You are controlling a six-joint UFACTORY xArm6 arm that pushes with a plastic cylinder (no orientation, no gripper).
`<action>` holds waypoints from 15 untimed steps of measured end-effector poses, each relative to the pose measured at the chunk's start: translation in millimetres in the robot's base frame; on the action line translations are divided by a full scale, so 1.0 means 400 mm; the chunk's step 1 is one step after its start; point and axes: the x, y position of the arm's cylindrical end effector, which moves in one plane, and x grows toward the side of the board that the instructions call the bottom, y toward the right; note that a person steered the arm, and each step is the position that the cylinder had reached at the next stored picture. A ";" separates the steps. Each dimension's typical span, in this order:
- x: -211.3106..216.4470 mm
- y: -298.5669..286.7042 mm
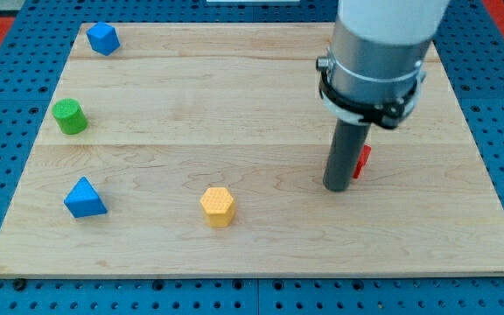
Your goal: Slide the yellow hexagon towards the bottom side of the red star
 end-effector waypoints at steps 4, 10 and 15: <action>-0.051 0.161; 0.116 -0.482; 0.121 -0.380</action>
